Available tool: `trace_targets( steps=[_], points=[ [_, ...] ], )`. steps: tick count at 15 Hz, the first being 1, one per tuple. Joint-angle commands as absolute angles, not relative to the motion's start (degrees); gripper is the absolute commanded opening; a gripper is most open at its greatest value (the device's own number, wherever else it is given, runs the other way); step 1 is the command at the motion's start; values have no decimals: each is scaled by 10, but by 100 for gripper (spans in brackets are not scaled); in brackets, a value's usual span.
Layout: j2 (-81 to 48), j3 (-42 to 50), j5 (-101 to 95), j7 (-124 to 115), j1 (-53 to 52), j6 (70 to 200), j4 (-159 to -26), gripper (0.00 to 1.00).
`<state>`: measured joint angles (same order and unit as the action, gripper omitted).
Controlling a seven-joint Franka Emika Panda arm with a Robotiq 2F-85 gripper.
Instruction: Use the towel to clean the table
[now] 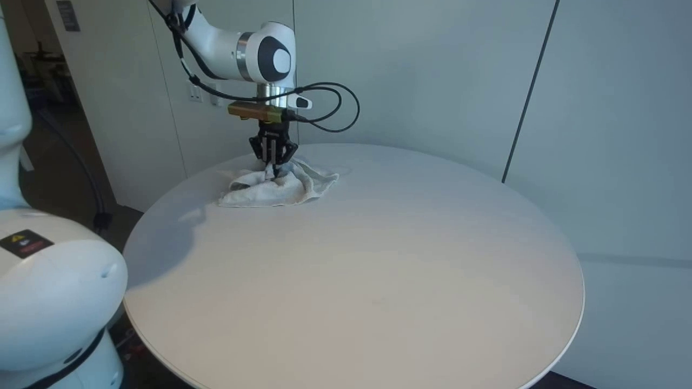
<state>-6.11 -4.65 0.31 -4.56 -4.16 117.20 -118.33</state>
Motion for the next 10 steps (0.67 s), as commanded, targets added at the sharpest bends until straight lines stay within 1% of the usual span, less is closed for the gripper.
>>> trace_targets(
  steps=[1, 4, 10],
  points=[
    [-89, -79, -18, -14, -79, 1145, -1108, 7],
    [-141, -84, -43, 12, -89, 1131, -1058, 9],
    [-206, -62, 3, 64, -51, 1113, -1003, 9]
  ],
)
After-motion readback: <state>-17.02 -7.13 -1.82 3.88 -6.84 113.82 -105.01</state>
